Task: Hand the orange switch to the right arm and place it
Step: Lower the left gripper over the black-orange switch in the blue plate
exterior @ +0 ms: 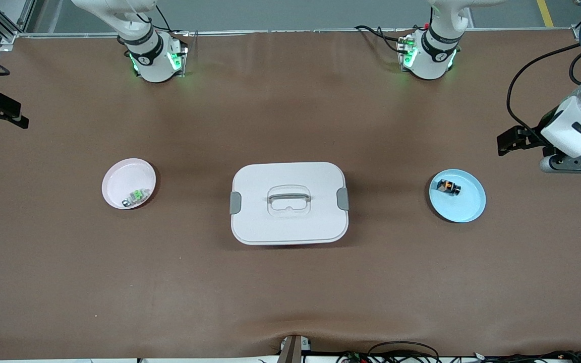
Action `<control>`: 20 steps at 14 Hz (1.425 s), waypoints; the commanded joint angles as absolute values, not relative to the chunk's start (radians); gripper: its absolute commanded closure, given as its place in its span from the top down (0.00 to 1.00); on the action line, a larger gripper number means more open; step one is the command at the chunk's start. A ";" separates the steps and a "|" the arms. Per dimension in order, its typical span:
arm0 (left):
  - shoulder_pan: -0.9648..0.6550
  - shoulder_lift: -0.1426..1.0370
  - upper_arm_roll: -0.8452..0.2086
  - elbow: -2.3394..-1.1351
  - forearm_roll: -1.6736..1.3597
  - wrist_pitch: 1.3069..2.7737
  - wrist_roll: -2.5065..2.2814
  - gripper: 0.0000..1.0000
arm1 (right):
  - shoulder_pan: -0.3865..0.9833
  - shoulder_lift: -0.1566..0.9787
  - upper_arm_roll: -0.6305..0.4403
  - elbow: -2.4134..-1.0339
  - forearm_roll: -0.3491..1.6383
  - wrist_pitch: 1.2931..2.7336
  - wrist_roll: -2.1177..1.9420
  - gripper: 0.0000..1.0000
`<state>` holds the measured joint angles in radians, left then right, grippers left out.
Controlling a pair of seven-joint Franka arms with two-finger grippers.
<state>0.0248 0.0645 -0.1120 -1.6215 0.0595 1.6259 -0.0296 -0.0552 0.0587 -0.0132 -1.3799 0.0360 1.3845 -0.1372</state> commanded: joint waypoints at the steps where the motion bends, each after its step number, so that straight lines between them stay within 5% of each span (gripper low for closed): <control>1: 0.026 0.077 -0.115 -1.594 0.071 1.605 -0.015 1.00 | -0.049 0.048 -0.021 -1.388 0.034 1.387 -0.147 1.00; 13: 0.037 0.084 -0.114 -1.597 0.064 1.603 -0.026 1.00 | -0.049 0.048 -0.021 -1.388 0.034 1.387 -0.147 1.00; 20: 0.028 0.182 -0.115 -1.592 0.067 1.620 -0.003 1.00 | -0.051 0.048 -0.021 -1.388 0.035 1.388 -0.147 1.00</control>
<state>0.0276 0.1430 -0.1113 -1.6217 0.0595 1.6265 -0.0252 -0.0552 0.0587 -0.0148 -1.3800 0.0360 1.3847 -0.1373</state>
